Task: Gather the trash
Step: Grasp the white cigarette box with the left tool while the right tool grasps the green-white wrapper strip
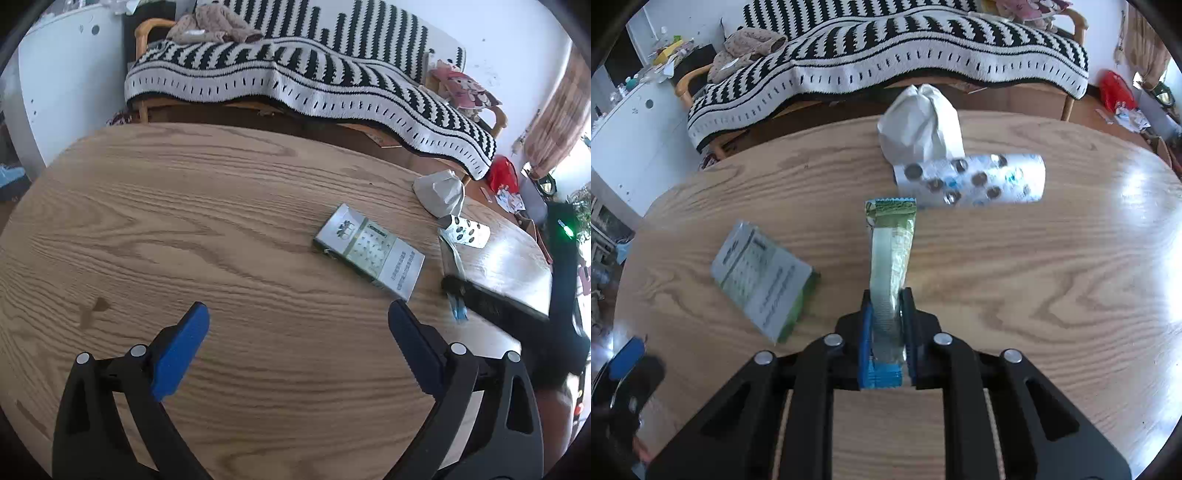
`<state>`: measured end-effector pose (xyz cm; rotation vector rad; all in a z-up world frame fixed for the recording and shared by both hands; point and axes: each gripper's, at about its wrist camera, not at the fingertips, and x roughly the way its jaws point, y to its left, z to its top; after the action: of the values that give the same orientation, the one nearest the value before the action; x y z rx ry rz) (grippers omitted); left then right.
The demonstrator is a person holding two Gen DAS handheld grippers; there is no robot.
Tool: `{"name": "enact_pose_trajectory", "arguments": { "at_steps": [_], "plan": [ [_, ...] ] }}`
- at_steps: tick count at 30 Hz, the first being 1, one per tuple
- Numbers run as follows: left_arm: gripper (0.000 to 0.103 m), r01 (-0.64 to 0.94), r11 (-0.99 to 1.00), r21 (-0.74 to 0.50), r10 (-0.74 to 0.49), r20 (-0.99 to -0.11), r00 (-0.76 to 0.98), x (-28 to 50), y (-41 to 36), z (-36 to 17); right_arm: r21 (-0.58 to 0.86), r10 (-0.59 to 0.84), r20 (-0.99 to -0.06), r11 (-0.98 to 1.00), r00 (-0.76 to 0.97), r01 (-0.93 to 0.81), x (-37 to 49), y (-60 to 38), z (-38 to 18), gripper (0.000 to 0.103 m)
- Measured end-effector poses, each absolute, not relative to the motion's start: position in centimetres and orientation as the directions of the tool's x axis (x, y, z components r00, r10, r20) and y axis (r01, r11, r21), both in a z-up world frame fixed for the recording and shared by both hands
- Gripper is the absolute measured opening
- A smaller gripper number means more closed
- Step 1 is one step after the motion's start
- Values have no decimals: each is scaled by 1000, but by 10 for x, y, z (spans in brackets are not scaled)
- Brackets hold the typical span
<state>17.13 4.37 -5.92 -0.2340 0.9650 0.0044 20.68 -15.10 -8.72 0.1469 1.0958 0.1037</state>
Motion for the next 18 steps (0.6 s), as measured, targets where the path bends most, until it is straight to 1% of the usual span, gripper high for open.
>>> {"name": "enact_pose_trajectory", "arguments": {
  "at_steps": [7,11,14,17,18],
  "plan": [
    [95,-147,962,-231,-112,-823,556,207,5,-67,230,230,-855,972,465,-59,180,-182,-71,12],
    [95,-219,955,-202,-54,-840,540,230,-14,-75,230,242,-845,969,476,-84,167,-196,-62,12],
    [95,-251,946,-204,-45,-852,522,242,-24,-82,235,247,-844,968,476,-86,160,-208,-60,12],
    [95,-254,949,-189,-42,-870,490,250,-36,-94,241,257,-841,966,476,-95,156,-215,-60,12],
    [95,-248,954,-168,-23,-867,499,250,-40,-95,239,256,-842,966,476,-97,155,-216,-59,12]
  ]
}}
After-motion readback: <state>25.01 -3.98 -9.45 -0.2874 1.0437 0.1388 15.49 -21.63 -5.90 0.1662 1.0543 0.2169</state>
